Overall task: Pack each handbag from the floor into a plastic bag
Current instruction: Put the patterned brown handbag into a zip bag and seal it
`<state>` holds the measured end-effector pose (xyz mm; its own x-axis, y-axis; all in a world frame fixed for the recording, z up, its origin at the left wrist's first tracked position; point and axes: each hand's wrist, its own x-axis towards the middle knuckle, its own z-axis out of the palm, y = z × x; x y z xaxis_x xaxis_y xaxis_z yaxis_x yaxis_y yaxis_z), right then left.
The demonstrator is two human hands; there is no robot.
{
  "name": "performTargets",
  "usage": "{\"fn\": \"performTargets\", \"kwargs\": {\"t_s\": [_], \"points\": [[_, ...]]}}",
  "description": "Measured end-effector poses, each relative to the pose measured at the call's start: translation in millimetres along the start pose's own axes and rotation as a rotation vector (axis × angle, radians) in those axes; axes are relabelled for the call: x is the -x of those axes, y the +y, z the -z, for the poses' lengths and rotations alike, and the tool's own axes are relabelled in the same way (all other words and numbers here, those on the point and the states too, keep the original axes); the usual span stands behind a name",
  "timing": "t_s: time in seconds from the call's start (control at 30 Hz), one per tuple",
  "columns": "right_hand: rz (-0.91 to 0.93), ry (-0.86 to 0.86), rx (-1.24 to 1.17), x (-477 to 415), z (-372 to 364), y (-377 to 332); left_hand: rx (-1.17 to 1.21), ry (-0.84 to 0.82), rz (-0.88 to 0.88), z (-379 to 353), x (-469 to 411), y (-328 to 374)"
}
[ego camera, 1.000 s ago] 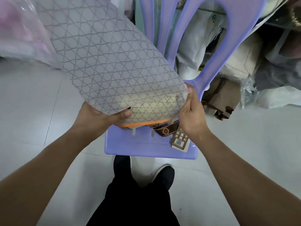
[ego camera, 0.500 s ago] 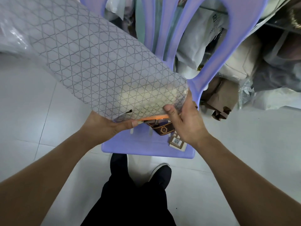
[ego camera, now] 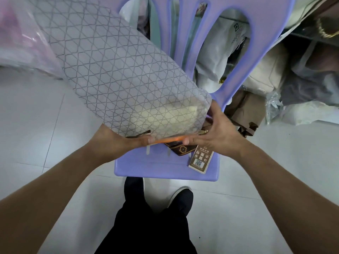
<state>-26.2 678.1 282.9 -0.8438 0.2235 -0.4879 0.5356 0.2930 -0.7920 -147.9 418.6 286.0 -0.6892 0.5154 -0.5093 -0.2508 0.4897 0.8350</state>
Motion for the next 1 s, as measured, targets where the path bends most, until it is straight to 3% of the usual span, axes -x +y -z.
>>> {"fn": "performTargets", "kwargs": {"t_s": [0.17, 0.5, 0.63, 0.77, 0.9, 1.0], "points": [[0.032, 0.047, 0.084, -10, -5, 0, -0.071, -0.069, 0.034, 5, -9, -11], [-0.056, 0.162, 0.179, -10, -25, 20, -0.044, 0.048, -0.057, 9, 8, 9], [-0.084, 0.068, 0.228, -11, -19, 18, -0.014, 0.113, -0.022, -2, 7, 1], [-0.109, -0.128, -0.121, -12, 19, 0, -0.034, 0.084, 0.031, -9, -5, -13], [-0.049, -0.029, -0.388, -18, 20, -26, 0.019, 0.033, 0.090, -9, -13, -14], [-0.087, 0.052, -0.426, -22, -7, -33, 0.028, 0.032, 0.004, -7, -9, -2]]}}
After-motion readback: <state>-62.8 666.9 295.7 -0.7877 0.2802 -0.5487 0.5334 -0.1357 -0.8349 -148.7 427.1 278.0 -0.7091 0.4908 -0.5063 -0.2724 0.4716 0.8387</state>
